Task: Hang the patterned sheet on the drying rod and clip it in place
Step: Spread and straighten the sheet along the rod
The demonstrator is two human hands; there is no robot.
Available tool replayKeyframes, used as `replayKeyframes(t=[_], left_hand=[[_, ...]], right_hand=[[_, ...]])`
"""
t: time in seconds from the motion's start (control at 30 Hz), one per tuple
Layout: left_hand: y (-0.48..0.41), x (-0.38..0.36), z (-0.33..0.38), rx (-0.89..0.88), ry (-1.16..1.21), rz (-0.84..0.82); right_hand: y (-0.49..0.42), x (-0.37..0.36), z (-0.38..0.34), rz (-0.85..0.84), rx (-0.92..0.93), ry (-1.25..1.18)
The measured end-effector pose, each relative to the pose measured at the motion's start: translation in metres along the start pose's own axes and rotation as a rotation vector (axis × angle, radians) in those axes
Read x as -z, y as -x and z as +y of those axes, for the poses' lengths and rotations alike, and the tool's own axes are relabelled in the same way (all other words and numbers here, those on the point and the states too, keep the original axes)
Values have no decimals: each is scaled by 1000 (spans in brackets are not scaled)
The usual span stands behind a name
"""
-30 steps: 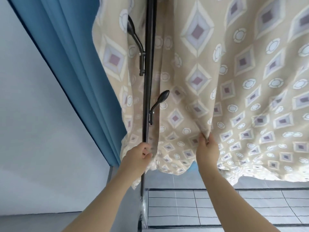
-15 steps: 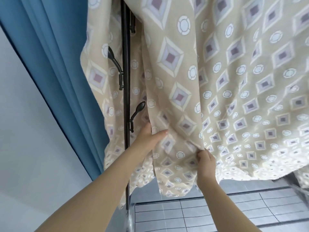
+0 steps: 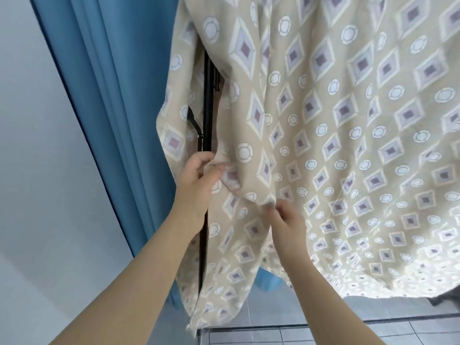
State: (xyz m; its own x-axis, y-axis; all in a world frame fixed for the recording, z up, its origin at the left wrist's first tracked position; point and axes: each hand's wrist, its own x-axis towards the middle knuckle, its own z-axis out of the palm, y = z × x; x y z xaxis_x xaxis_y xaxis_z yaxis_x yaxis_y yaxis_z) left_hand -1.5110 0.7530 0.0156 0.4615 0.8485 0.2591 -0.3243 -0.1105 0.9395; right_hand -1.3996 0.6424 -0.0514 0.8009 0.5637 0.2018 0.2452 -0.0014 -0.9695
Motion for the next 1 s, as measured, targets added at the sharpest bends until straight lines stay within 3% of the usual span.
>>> replayKeyframes(t=[0.13, 0.23, 0.4, 0.47, 0.53, 0.67, 0.73, 0.8, 0.93, 1.0], left_hand=[[-4, 18, 22, 178, 285, -73], [-9, 15, 49, 284, 157, -167], [-12, 12, 85, -130, 99, -174], [-7, 22, 91, -290, 138, -32], [-8, 34, 87, -330, 162, 134], [-8, 32, 76, -242, -40, 75], [-12, 30, 72, -276, -139, 195], [-16, 37, 67, -268, -60, 295], [-14, 53, 36, -33, -161, -1], [-9, 57, 20, 5, -221, 49]], right_hand=[[0, -9, -24, -12, 1, -72], [2, -21, -53, -119, 62, -195], [-5, -32, -114, -184, 309, -261], [-9, -32, -127, -184, 362, -279], [-12, -34, -128, -180, 378, -270], [-12, -43, -117, -172, 323, -240], [-12, -46, -108, -190, 286, -211], [-12, -46, -95, -201, 235, -165], [-15, -40, -65, -188, 113, -59], [-15, -37, -46, -178, 52, -19]])
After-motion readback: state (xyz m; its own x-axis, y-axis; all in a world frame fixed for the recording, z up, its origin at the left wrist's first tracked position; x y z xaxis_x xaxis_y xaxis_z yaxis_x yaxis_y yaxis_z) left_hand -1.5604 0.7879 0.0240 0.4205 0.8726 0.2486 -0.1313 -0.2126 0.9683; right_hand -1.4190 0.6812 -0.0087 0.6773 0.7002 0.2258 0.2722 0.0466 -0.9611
